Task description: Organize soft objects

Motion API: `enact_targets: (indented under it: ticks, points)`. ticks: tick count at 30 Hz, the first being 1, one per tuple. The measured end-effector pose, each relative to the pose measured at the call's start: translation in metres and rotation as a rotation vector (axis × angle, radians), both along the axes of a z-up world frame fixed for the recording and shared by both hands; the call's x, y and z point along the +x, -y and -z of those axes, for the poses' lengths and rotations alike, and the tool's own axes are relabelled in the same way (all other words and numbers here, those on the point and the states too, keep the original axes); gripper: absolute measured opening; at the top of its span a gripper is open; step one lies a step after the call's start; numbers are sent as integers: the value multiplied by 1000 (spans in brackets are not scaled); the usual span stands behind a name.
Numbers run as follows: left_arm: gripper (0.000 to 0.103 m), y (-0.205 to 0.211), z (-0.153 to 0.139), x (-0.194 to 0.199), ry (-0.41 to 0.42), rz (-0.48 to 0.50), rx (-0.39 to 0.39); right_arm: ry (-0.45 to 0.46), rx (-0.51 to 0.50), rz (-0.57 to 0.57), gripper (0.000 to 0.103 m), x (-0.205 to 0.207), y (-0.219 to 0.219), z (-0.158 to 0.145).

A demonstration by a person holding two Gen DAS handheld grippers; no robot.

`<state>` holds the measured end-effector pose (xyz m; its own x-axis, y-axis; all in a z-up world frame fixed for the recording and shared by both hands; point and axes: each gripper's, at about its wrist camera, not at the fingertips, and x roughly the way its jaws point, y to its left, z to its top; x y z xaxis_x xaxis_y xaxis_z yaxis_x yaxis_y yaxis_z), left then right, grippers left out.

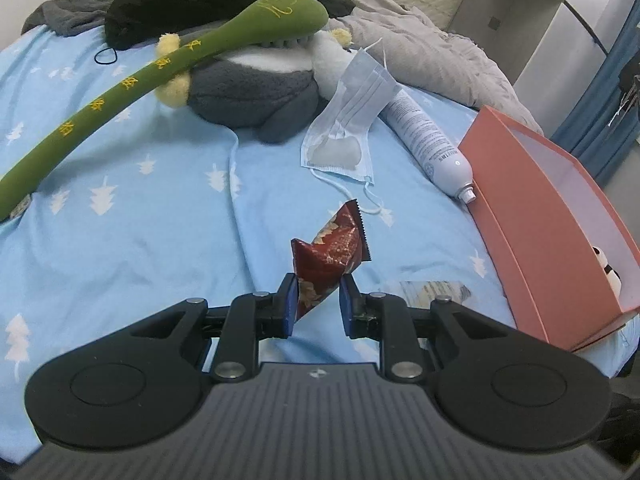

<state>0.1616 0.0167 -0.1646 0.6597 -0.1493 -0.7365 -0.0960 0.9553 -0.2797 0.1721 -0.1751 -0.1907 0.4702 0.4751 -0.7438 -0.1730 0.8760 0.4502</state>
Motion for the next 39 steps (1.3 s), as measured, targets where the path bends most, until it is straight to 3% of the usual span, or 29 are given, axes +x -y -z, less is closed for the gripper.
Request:
enact_targets:
  ticks: [4,6,8,12,15,19,23,31,39]
  points:
    - [22,0,2,-4,-1,-7,-7,36,-63,-43,14,-4,-2,-7]
    - [17,1,6,-2,-4,3,-6,44,-59,-37,35,-6,2,-9]
    - [15,0,11,2,-9,9,-3,70,-62,-29,45,-10,5,-13]
    - [12,-2,17,3,-11,4,11,114,-110,-8,45,-17,5,-18]
    - [12,-6,21,3,-9,11,-25,171,-136,-3,44,-19,6,-24]
    - [17,-10,25,4,-8,10,-41,201,-195,24,59,-8,7,-22]
    - [38,-12,31,6,-9,8,-52,202,-213,58,60,3,11,-14]
    - [39,-10,37,10,30,19,-73,192,-210,-11,59,13,-2,2]
    - [39,-14,54,20,-3,-39,-72,168,-220,-46,51,19,-4,9]
